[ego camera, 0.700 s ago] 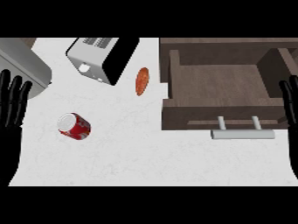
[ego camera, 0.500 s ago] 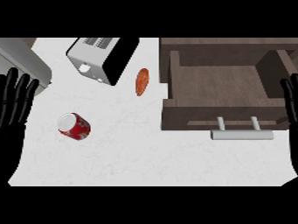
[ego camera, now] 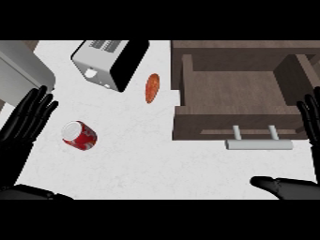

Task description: Pick up the can, place it into the drawer and close the drawer

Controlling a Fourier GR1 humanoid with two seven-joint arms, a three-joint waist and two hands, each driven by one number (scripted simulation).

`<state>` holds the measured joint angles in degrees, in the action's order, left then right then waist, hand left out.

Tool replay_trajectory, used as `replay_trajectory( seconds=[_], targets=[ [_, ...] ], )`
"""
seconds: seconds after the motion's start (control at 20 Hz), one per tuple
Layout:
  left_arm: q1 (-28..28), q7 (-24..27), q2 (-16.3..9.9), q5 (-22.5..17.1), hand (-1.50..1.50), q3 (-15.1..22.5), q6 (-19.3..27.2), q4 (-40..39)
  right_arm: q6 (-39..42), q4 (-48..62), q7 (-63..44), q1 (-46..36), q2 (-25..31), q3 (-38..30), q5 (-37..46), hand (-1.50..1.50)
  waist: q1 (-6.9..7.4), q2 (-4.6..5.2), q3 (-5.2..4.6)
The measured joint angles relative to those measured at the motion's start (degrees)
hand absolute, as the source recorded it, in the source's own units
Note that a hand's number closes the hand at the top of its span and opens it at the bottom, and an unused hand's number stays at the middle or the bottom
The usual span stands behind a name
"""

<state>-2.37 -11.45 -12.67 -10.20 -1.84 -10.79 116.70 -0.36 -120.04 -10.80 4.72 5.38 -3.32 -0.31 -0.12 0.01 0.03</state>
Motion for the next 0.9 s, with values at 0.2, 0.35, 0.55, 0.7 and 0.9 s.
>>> replay_trajectory(
  seconds=[0.2,0.35,0.55,0.7,0.9],
  targets=[
    [0.02,-4.62,-0.29,-1.53,-1.5,-0.9,-0.62,2.27,0.96,0.03,0.26,2.3,-0.23,-0.47,-0.31,-1.5,0.04,-0.05,-0.01],
    [-0.95,-5.98,-0.13,-2.84,-1.5,-2.35,-1.36,3.02,0.91,-0.62,0.07,3.57,-0.78,-0.35,0.29,-1.5,0.08,-0.06,-0.02],
    [-1.35,-6.75,0.02,-4.93,-1.5,-5.04,-2.29,2.48,2.59,-1.18,2.03,6.47,-1.01,-1.14,-0.52,-1.5,0.05,-0.06,-0.02],
    [-0.78,-7.52,0.32,-5.05,-1.5,-6.1,-2.1,1.45,4.07,-0.74,3.16,7.28,-0.28,-3.55,-2.38,-1.5,0.01,-0.05,-0.02],
    [0.89,-5.26,1.6,-2.32,-1.5,-5.7,-2.1,-3.48,4.45,0.26,4.79,7.58,-1.29,-2.77,-1.04,-1.5,-0.04,-0.04,-0.02]
  ],
)
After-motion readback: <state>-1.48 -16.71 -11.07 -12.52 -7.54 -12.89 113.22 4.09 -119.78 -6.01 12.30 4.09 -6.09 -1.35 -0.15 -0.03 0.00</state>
